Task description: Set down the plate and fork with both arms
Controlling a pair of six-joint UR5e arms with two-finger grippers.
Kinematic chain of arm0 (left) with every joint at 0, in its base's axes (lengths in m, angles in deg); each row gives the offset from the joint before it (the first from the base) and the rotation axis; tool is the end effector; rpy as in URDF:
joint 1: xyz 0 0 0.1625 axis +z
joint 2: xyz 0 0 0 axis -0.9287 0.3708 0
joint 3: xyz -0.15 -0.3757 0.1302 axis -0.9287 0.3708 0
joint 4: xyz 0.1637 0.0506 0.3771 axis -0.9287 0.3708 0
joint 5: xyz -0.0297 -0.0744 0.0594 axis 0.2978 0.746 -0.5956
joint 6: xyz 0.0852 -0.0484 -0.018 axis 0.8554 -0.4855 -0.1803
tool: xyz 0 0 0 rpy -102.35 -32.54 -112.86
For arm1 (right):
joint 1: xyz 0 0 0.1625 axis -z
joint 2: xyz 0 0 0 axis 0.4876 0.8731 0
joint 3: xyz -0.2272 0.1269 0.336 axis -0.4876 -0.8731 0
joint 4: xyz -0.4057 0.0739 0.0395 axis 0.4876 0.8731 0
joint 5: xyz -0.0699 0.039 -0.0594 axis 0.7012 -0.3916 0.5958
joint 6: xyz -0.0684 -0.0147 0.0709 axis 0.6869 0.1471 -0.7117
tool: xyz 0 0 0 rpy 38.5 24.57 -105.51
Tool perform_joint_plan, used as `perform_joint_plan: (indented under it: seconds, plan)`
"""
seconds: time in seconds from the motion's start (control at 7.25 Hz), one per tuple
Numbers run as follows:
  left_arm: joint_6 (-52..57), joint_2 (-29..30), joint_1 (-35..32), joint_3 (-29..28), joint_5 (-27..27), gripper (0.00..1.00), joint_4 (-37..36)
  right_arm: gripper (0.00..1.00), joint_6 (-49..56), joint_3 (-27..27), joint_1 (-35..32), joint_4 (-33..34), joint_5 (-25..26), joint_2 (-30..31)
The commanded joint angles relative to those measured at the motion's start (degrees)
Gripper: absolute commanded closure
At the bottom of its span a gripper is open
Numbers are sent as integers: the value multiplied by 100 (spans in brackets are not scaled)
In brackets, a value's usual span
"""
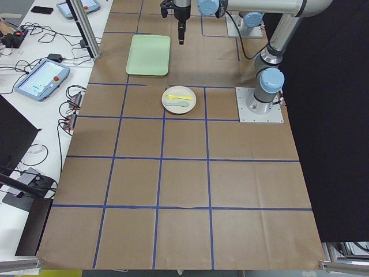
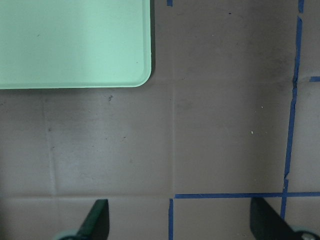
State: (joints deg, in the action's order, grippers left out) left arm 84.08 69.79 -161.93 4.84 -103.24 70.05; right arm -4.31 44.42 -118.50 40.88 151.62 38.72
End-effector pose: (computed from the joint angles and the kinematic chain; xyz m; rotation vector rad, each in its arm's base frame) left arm -0.1630 -0.4626 0.4815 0.0519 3.1353 0.0333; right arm 0.1289 -0.4839 0.4860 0.0190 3.1276 0.0378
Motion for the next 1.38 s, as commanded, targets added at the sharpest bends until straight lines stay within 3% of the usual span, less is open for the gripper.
perform_joint_plan:
  seconds: [0.0,1.24]
  plan:
    - [5,34,0,-29,61,0,55,0,0,8,2,-3,7,0]
    - [110,26,0,-12,18,0,-15,0,17,26,11,15,69,9]
